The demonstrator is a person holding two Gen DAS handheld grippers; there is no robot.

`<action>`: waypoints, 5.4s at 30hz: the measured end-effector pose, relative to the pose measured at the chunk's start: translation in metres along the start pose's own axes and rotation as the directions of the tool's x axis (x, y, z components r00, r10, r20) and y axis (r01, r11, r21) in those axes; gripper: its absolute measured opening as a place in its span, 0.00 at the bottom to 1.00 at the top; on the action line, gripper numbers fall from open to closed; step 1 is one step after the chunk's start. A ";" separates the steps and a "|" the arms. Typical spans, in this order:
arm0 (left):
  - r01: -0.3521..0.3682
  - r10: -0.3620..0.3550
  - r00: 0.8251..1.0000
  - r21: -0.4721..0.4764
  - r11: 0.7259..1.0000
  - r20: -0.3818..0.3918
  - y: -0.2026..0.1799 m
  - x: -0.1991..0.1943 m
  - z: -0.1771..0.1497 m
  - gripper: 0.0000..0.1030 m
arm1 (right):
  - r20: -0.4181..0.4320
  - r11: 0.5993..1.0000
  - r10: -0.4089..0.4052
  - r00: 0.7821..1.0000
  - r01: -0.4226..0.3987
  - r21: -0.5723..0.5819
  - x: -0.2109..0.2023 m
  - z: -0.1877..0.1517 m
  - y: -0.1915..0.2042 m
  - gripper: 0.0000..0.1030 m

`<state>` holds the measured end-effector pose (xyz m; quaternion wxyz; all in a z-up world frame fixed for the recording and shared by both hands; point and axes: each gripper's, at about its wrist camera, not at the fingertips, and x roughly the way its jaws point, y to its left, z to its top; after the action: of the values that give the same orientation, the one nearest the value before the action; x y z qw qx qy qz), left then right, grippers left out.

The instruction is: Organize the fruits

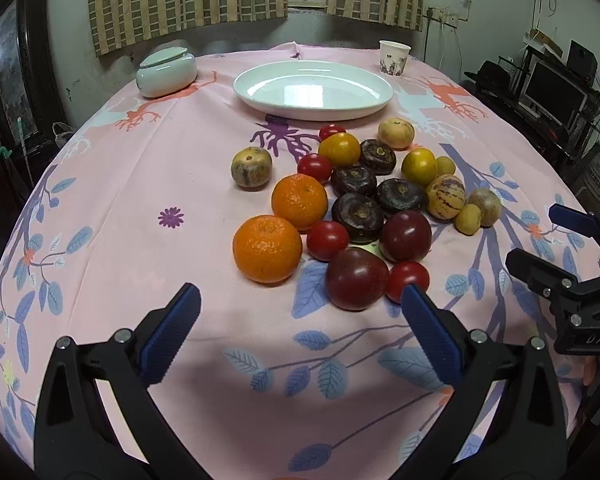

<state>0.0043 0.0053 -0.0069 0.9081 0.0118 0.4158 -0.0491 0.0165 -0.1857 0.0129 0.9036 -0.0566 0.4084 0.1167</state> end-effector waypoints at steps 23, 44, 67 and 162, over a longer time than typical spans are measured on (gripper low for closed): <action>0.021 -0.021 1.000 -0.009 1.000 0.000 -0.001 -0.004 -0.004 0.98 | 0.003 1.000 0.006 1.000 -0.006 0.008 -0.002 -0.002 0.000 0.99; 0.016 -0.016 1.000 -0.014 1.000 -0.020 0.000 0.003 -0.006 0.98 | -0.012 1.000 0.002 1.000 -0.002 0.002 0.003 -0.004 0.000 0.99; 0.025 -0.025 1.000 -0.013 1.000 -0.016 -0.002 0.003 -0.008 0.98 | -0.021 1.000 0.010 1.000 -0.010 0.019 0.007 -0.005 -0.003 0.99; 0.021 -0.036 0.996 0.174 0.984 0.083 0.027 0.036 0.158 0.43 | 0.070 0.976 0.065 0.995 -0.049 -0.211 0.052 0.162 -0.031 0.39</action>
<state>0.1496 0.0195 0.0688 0.9198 0.0827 0.3707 -0.0985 0.1749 -0.1755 0.0811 0.9038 -0.1347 0.3606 0.1870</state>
